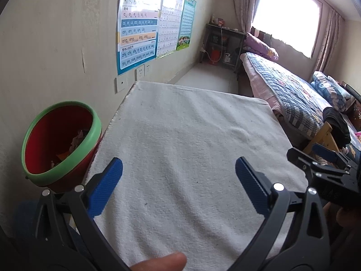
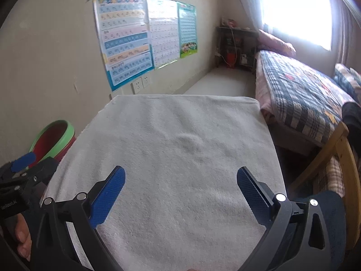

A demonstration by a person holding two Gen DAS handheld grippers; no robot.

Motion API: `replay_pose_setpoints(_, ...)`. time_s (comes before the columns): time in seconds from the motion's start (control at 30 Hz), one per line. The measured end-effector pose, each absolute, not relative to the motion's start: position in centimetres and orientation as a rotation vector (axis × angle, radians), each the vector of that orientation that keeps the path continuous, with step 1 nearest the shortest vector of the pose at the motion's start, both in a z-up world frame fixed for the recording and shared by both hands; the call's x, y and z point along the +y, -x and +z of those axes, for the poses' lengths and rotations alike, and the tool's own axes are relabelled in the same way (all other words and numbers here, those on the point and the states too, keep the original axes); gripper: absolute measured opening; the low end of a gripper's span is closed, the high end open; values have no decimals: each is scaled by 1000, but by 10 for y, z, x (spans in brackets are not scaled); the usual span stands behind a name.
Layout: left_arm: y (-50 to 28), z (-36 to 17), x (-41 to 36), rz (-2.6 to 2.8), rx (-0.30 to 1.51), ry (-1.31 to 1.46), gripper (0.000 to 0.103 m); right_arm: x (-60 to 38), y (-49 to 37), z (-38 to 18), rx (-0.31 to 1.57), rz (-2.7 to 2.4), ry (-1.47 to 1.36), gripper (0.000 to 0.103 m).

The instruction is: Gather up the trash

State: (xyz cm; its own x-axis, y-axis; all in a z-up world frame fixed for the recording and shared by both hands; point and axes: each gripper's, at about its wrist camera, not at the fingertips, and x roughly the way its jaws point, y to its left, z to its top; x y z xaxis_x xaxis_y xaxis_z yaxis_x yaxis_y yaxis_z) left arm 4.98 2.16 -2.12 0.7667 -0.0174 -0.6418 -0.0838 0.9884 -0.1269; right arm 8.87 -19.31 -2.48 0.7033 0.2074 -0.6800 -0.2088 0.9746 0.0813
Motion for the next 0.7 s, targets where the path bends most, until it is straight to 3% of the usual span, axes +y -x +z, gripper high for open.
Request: replay_pose_setpoints(0.7, -55, -24, 8, 3, 693, 94, 98, -195, -88, -33, 749, 191, 9, 96)
